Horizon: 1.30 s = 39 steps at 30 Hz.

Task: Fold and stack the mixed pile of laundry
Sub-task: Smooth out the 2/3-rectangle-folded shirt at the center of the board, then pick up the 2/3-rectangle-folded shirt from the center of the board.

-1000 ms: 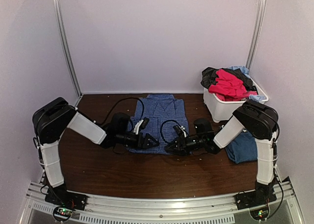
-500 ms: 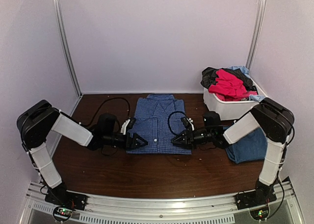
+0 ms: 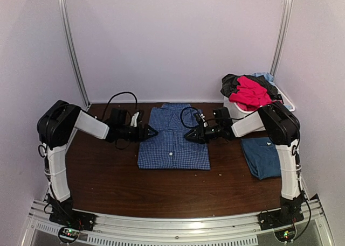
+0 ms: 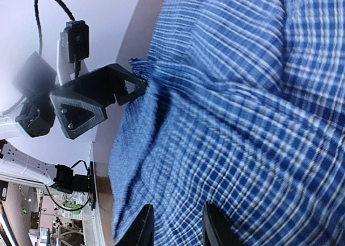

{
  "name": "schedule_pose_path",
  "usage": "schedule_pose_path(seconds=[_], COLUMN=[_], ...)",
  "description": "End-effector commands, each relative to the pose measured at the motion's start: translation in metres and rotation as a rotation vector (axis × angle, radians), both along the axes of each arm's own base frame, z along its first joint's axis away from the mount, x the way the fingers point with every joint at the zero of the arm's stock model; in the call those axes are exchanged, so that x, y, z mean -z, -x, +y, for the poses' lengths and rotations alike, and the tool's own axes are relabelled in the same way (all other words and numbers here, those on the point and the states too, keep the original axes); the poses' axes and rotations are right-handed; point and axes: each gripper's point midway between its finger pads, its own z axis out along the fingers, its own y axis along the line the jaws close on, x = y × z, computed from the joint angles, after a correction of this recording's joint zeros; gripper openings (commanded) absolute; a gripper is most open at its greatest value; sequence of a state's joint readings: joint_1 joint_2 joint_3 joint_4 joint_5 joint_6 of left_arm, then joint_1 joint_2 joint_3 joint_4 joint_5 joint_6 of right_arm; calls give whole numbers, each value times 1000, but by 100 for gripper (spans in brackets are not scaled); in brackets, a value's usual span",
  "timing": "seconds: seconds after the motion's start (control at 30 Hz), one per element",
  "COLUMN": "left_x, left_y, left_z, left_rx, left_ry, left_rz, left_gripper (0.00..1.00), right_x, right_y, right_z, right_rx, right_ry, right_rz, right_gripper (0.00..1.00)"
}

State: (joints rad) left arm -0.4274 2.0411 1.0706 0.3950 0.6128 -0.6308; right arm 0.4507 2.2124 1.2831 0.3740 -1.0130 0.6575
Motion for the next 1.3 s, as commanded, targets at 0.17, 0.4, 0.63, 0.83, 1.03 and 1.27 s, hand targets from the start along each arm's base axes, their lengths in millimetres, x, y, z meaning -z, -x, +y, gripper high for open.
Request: schedule_pose_path(seconds=[0.17, 0.4, 0.63, 0.83, 1.03, 1.27], left_x=[40, 29, -61, -88, -72, -35], left_y=[25, 103, 130, 179, 233, 268], left_z=[18, 56, 54, 25, -2, -36], left_rx=[-64, -67, -52, 124, 350, 559], left_ry=[-12, -139, -527, -723, -941, -1064], left_rz=[80, 59, -293, -557, -822, -1026], left_gripper=[75, 75, 85, 86, 84, 79], right_x=[55, 45, -17, -46, -60, -18], right_y=[16, 94, 104, 76, 86, 82], right_z=[12, 18, 2, 20, 62, 88], right_rx=[-67, -133, -133, -202, -340, -413], right_ry=[93, 103, 130, 138, 102, 112], right_rz=[63, 96, -8, -91, -114, -46], right_gripper=[28, 28, 32, 31, 27, 21])
